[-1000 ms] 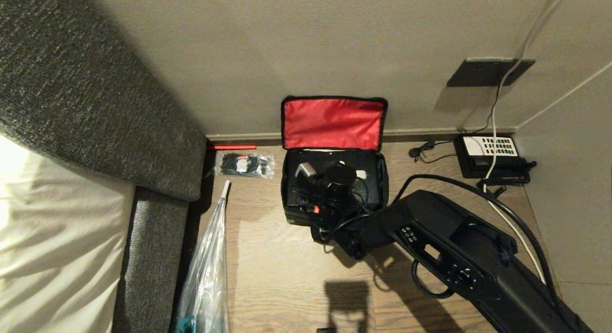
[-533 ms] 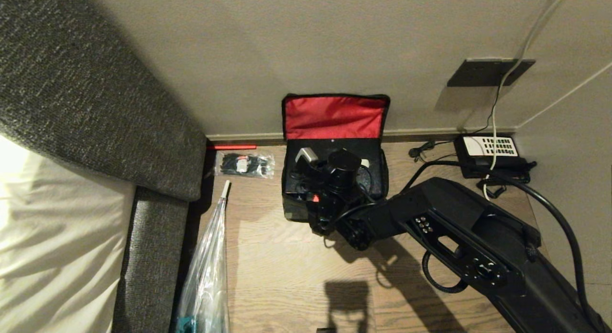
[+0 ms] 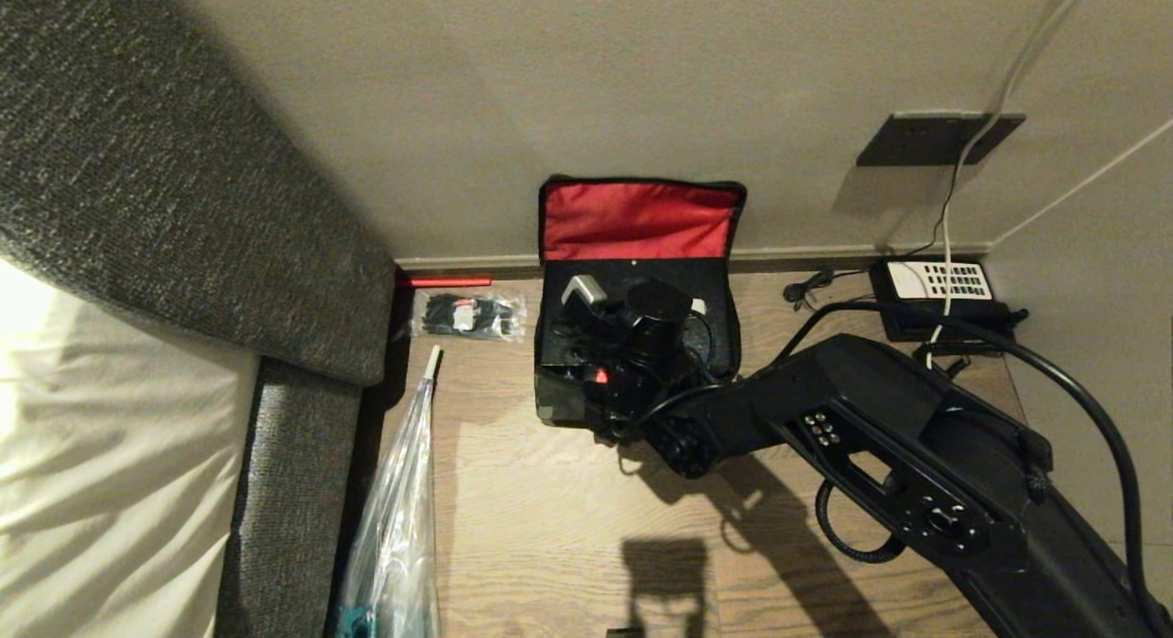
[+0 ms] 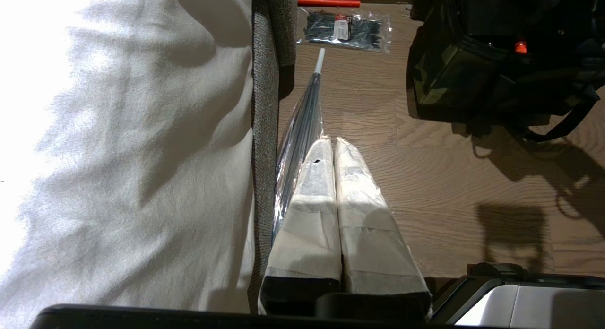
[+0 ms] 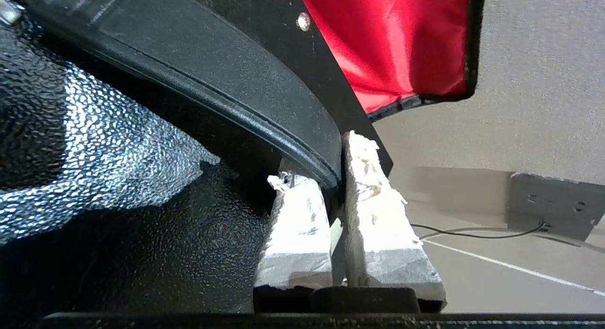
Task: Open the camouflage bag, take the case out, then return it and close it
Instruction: Lift the black box
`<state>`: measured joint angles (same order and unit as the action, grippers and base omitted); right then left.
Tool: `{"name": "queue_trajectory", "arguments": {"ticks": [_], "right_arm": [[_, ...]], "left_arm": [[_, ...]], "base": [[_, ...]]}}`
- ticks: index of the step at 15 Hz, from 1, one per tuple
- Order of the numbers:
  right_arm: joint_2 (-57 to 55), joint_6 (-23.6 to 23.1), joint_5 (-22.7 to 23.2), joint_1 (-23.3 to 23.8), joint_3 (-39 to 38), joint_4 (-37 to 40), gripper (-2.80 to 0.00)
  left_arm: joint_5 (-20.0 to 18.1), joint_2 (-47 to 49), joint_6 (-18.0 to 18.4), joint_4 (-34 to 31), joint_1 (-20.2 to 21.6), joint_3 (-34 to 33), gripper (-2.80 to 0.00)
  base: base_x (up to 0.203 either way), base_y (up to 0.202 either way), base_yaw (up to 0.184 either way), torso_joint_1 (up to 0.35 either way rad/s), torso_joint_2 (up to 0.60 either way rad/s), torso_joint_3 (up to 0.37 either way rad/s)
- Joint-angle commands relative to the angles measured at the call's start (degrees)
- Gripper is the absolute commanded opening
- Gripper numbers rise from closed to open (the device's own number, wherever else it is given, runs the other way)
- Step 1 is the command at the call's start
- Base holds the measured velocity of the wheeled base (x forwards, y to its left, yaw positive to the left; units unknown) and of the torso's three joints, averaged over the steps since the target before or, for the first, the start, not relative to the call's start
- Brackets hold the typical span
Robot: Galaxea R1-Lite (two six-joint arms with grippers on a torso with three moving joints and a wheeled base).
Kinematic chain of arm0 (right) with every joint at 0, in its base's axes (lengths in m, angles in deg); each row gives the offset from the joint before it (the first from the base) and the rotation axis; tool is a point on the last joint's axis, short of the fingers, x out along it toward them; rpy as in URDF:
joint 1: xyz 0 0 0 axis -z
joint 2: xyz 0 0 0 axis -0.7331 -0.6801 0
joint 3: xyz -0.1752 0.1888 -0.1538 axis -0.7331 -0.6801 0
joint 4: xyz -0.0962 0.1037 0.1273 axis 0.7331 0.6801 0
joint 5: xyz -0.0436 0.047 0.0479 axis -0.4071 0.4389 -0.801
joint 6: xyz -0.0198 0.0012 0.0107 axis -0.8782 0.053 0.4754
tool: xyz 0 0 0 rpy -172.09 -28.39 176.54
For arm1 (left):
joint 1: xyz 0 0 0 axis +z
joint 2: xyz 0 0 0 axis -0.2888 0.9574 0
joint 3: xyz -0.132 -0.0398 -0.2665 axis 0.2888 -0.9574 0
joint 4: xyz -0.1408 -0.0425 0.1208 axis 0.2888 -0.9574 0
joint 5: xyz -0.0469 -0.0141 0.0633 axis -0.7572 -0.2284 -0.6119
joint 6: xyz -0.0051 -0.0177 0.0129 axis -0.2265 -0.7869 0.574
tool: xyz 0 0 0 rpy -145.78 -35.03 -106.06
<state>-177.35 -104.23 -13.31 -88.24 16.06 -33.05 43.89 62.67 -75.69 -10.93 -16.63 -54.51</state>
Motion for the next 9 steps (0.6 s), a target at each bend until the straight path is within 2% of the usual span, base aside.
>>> {"name": "queue_trajectory", "arguments": {"ticks": [1, 9], "right_arm": [[-2.53, -0.83, -0.20, 0.27, 0.34, -0.39, -2.80], [-9.04, -1.96, 0.56, 2.79, 3.58, 2.02, -2.80]], "left_arm": [[0.02, -0.11, -0.01, 0.00, 0.02, 0.01, -2.80], [0.02, -0.20, -0.01, 0.00, 0.02, 0.01, -2.80]], "base": [[0.000, 0.000, 0.000, 0.000, 0.00, 0.000], [0.000, 0.000, 0.000, 0.000, 0.00, 0.000]]}}
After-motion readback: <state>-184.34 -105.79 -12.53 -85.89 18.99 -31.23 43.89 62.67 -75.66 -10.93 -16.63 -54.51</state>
